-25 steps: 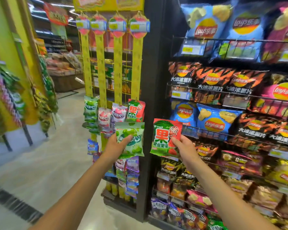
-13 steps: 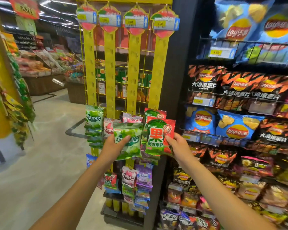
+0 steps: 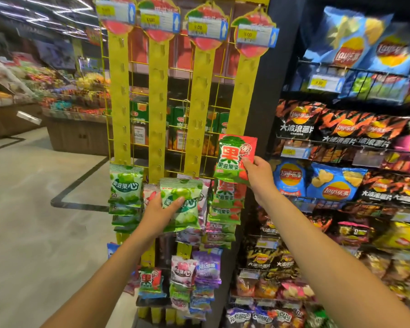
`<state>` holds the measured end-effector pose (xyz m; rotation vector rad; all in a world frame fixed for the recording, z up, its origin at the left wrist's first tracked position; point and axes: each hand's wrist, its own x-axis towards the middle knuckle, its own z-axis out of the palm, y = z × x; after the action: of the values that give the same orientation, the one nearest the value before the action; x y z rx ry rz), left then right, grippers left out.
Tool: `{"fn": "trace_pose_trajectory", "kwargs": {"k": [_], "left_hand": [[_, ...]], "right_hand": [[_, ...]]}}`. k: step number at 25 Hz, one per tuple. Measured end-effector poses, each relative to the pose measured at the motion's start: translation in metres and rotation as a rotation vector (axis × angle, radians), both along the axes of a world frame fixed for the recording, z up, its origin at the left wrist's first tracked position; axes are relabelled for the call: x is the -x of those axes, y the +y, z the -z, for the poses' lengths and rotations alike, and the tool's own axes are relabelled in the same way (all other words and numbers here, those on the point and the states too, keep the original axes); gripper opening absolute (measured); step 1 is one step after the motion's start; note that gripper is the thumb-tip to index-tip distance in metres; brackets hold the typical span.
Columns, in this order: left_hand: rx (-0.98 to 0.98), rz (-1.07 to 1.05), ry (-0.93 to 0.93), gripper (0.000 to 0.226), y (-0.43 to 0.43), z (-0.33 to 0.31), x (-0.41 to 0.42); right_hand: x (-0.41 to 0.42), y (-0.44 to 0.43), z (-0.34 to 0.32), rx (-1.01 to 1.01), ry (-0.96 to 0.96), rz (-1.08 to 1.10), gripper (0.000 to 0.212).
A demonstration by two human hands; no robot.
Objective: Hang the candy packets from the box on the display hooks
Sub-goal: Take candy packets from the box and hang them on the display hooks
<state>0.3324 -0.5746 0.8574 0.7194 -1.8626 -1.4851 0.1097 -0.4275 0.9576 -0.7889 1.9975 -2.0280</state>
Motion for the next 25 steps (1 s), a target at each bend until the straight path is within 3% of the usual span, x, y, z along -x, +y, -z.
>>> {"fn": "trace_pose_trajectory", "kwargs": {"k": [2, 9, 13, 17, 22, 25], "left_hand": [[-0.005, -0.001, -0.03, 0.102, -0.009, 0.005, 0.005], [-0.038, 0.077, -0.003, 0.108, -0.014, 0.007, -0.001], [-0.047, 0.112, 0.003, 0.083, -0.004, 0.002, -0.008], [0.0, 0.104, 0.015, 0.113, 0.002, 0.007, -0.02], [-0.025, 0.069, -0.009, 0.119, 0.027, 0.009, -0.033], [-0.035, 0.068, 0.008, 0.106, 0.051, 0.005, -0.049]], "right_hand": [[0.004, -0.007, 0.002, -0.026, -0.031, 0.043, 0.02], [0.004, -0.008, 0.032, -0.111, -0.078, 0.127, 0.012], [-0.004, 0.0, 0.032, -0.263, 0.118, 0.257, 0.025], [-0.016, 0.022, 0.026, -0.368, 0.322, 0.287, 0.022], [-0.042, 0.055, 0.03, -0.427, 0.33, 0.218, 0.045], [-0.07, 0.081, 0.039, -0.405, 0.345, 0.122, 0.042]]}}
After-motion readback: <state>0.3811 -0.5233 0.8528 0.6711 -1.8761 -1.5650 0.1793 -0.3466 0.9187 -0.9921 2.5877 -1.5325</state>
